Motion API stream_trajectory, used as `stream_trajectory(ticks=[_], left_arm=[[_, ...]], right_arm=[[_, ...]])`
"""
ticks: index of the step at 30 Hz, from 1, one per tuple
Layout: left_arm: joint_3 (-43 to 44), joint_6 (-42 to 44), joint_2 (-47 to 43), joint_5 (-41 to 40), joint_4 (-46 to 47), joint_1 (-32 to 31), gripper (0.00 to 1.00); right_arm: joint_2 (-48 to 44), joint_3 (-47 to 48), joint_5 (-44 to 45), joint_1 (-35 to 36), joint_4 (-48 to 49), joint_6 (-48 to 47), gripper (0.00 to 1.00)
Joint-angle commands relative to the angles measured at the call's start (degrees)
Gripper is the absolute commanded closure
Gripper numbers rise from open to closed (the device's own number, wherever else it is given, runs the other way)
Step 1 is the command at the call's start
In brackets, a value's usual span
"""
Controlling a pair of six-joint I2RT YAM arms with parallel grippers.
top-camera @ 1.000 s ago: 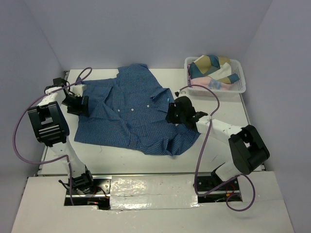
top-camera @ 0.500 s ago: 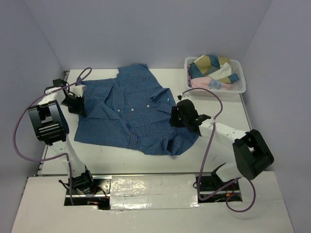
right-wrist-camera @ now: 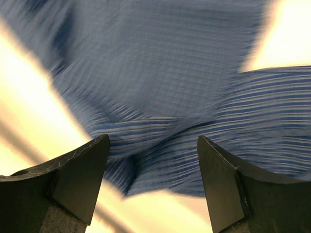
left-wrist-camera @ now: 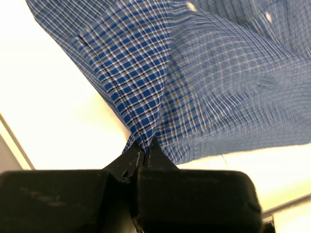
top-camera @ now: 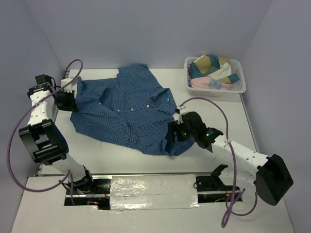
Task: Fold and stack the long sleeve shirts
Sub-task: Flatten the shirt out
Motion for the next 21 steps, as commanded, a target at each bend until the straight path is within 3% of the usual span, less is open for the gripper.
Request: stream_trajectory(ticks=[1,11,18,21], left_arm=[[-4.3,3.3,-5.6,0.9,-3.7,0.6,1.0],[-12.2,5.1,-15.7,-3.2,-4.0,3.7,1.0],[-15.8,6.9,-18.6,-2.7,-4.9,6.8,1.0],[-16.7,7.7,-19.3,-3.1,-5.4,7.6,1.0]], right_arm=[[-3.3,-2.0,-6.2,4.8,-2.9,-3.7,0.19],[-13.5,-3.6,-6.1,13.9,-4.2,-1.7,0.15],[4.8,1.1,2.7,18.5,-11.8,5.7,0.14],[8.0,1.9,4.5,18.7,-12.1,8.0,0.13]])
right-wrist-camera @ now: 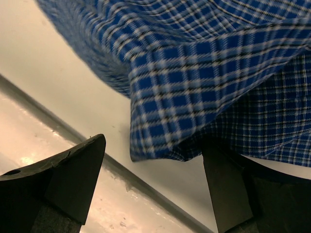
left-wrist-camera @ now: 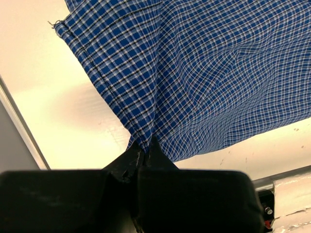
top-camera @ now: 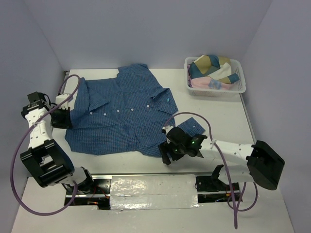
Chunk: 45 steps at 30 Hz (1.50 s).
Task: Fold and stack the long sleeve shirts
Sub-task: Flatten the shirt out
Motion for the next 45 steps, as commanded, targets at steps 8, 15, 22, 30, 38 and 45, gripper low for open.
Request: stream_trajectory(ticks=[8,15,22,30,38,45], left_arm=[[-1.1,1.7,0.3,0.1,2.9,1.6,1.0],[44.4,-17.5,27.2,11.7,3.3,1.7,1.0],[63.4,-38.0,27.6,18.3,21.0,1.6,1.0],[51.6,-6.6,23.5,10.5,-5.0,1.8,1.0],[33.5,7.0,17.0,5.0,-9.1,5.1,0.99],[22.4,5.2,23.5,-2.9,0.2,4.1,0.89]], right_arm=[[9.0,8.1,8.0,-1.3,10.7,-0.9,0.95],[17.9,41.1,-5.2,-26.6,8.5,-9.0,1.0],[14.2,60.9,-14.0,-31.7,5.7,-8.2,1.0],[4.6,45.8,-22.6,-31.6,3.2,-9.5,1.0],[-5.3,31.5,-21.7,-22.1,-0.1,-13.2,1.0],[0.8,18.2,-26.0,-17.6,9.6,-6.1,1.0]])
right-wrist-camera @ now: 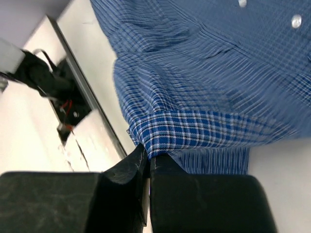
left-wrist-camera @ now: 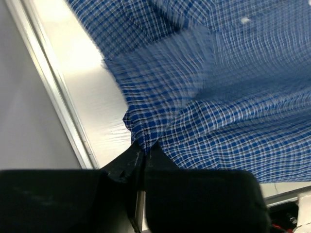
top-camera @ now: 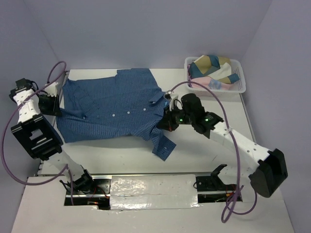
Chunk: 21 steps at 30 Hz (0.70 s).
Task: Fold and stack the long sleeve shirts
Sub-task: Flatten the shirt out
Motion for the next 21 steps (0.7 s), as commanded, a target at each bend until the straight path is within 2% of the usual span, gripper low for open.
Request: stream_trajectory(ticks=[1,3,4,5,6,7,9,10,12,13,15,16,18,19,20,21], left_arm=[[-1.5,0.5,6.6,-7.7,8.6,-1.5,0.83],[-0.2,-1.0,10.5,-9.9,10.9,-2.5,0.74],[2.1,-1.8,14.1,-12.1,12.3,-3.7,0.61],[3.7,-3.5,15.5,-13.2,12.5,-4.2,0.57],[5.0,-4.1,17.0,-13.7,12.8,-4.7,0.48],[7.1,-5.5,17.0,-13.9,13.1,-4.7,0.35],[7.6,-6.2,15.3,-13.9,14.1,-4.7,0.33],[5.3,-5.6,11.2,-14.4,16.4,-4.6,0.09],[0.5,-3.5,5.4,-14.6,19.2,-4.7,0.06],[-5.9,-1.8,-1.3,-14.6,20.7,-4.7,0.05],[-13.4,6.7,-8.4,-14.0,24.2,-4.6,0.06],[-21.7,14.2,-15.2,-14.2,25.3,-4.6,0.08],[-30.1,23.0,-21.2,-16.0,26.9,-4.6,0.13],[-38.1,28.0,-26.0,-16.6,26.8,-4.7,0.2],[-42.2,36.4,-28.1,-17.7,26.9,-4.7,0.23],[-45.6,39.0,-29.9,-20.8,29.0,-4.7,0.25]], right_arm=[[5.2,-4.0,-4.1,0.1,8.6,3.5,1.0],[10.0,-3.5,-3.5,0.0,10.0,3.5,1.0],[11.7,-1.6,-2.8,-0.2,10.0,3.2,1.0],[15.2,-0.3,-1.8,-0.4,9.5,2.8,1.0],[17.0,1.0,-0.1,-0.5,8.3,2.2,1.0],[20.4,3.6,0.2,-1.1,8.1,2.1,1.0],[23.1,5.5,-0.4,-1.6,8.2,2.1,1.0],[25.4,7.0,-1.1,-1.9,8.4,2.3,1.0],[27.2,8.1,-1.6,-2.5,8.3,2.5,1.0],[28.5,8.8,-1.8,-2.6,8.4,2.7,1.0],[29.4,8.9,-1.8,-2.9,8.7,2.8,1.0],[29.8,8.9,-2.1,-3.0,9.1,3.3,1.0],[30.2,8.5,-2.6,-3.2,9.6,3.5,1.0],[30.3,8.2,-2.9,-3.2,10.0,3.7,1.0],[30.3,8.1,-3.3,-3.1,10.3,3.9,1.0],[30.4,8.1,-3.3,-3.0,10.1,4.0,1.0]])
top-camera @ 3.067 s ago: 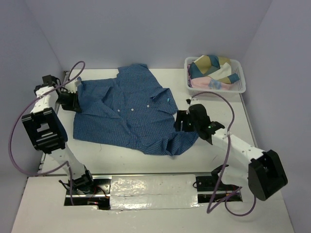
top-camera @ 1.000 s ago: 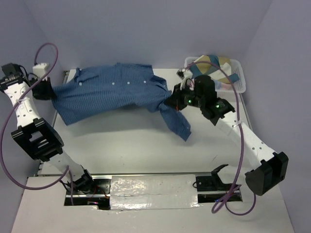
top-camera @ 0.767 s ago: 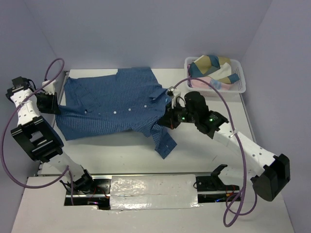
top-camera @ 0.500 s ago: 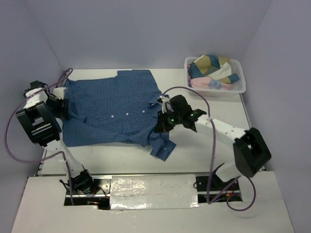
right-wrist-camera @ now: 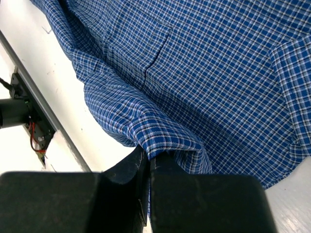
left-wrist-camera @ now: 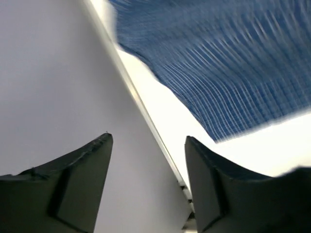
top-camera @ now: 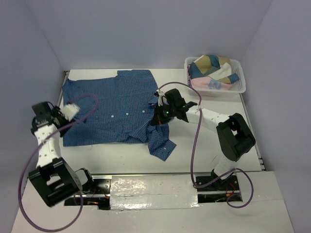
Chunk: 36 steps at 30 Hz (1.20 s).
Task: Fold and stack the long sleeve shirts
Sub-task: Flatten the shirt out, then fold the shirt
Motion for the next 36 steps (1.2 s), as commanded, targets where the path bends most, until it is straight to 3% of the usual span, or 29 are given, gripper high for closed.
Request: stream_trajectory(ticks=[1,4,7,10,14,16,17,20,21,22,26,29,33,36], left_arm=[[-15.5,22.9,-3.6,-5.9,2.9,-0.1,0.28],[-18.9,25.2,-3.8,-7.3,4.0,-0.1,0.2],[-15.5,22.6,2.0,-6.5,0.8,0.0,0.16],[-12.6,21.0,9.1,-5.8,-0.4,0.1,0.15],[-14.8,20.1,14.6,-7.3,7.0,0.2,0.19],[-15.4,18.4,16.9,-9.2,9.4,0.1,0.31],[-15.2,17.8,17.9,-8.8,9.5,0.1,0.43],[-15.3,17.4,18.1,-6.2,7.5,0.1,0.6],[-15.7,17.3,17.2,-5.4,7.2,0.2,0.85],[-16.0,16.7,16.5,-4.7,7.0,0.3,0.98],[-15.6,15.5,9.7,2.9,3.3,3.1,1.0],[-11.9,16.3,3.3,8.3,-5.3,8.1,1.0],[-6.1,23.4,-3.6,16.2,-21.4,14.6,1.0],[-2.8,24.6,-7.2,17.8,-25.9,16.0,1.0]], right_arm=[[0.2,1.6,-1.5,-0.1,2.6,0.7,1.0],[-0.1,1.7,-1.3,-0.2,1.6,0.6,1.0],[-0.9,1.2,-1.0,-0.3,1.0,0.7,1.0],[-1.7,0.5,-0.3,-0.2,0.9,1.1,1.0],[-2.3,-0.3,0.3,-0.2,1.0,1.7,1.0],[-2.5,-0.5,0.2,-0.2,0.9,1.8,1.0],[-2.5,-0.5,0.2,-0.2,0.8,1.9,1.0],[-2.9,-1.0,0.5,-0.2,0.9,2.0,1.0],[-3.2,-1.4,0.8,-0.3,0.7,2.0,1.0],[-3.4,-1.5,1.4,-0.3,0.4,1.9,1.0],[-7.1,-3.4,3.4,-0.1,-2.3,1.6,1.0],[-13.1,-6.3,6.8,1.1,-5.7,0.9,1.0],[-21.3,-8.6,8.1,9.1,-13.6,-3.6,1.0],[-26.2,-9.8,7.0,12.1,-17.5,-4.0,1.0]])
